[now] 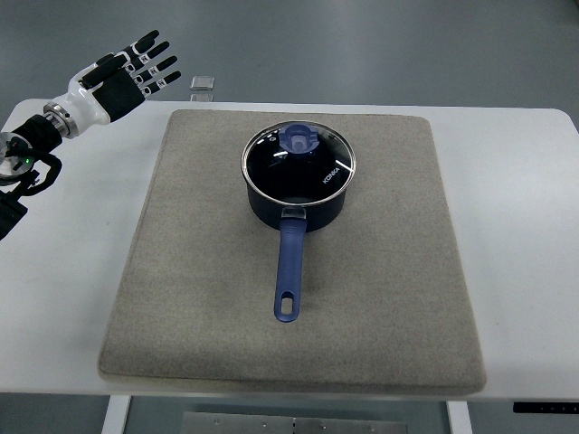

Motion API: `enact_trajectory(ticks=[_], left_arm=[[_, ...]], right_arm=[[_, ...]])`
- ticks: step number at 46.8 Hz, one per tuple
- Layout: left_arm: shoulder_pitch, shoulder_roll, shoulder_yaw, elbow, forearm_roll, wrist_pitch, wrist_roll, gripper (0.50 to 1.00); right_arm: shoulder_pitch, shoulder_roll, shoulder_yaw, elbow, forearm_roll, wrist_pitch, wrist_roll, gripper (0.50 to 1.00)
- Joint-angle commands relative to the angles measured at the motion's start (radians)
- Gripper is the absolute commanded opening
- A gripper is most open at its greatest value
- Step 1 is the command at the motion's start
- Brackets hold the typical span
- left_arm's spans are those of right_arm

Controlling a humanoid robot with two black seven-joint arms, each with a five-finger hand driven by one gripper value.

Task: Open pot lid and place left with left hand
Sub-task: 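Move the left hand forward over the table toward the saucepan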

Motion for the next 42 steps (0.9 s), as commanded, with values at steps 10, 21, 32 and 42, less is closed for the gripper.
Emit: enact_trajectory(ticks=[10,21,32,42], left_arm=[[0.006,-0.001,0.002,-0.009,0.000,0.000,-0.011,0.994],[-0.009,-0.001,0.010,-0.012,0.002,0.000,-0.009,0.996],[-0.024,0.005,0.010,-0.015,0.003,0.000,-0.011,0.996],[-0.041,0.011,0.011,-0.012,0.017,0.000,-0.011,0.994]], right_arm=[[0.000,0.000,0.001,0.000,0.000,0.001,0.000,0.915],[0.000,0.000,0.000,0.000,0.000,-0.001,0.000,0.915],[0.000,0.000,0.000,0.000,0.000,-0.001,0.000,0.915],[0.000,0.000,0.001,0.000,0.000,-0.001,0.000,0.915]])
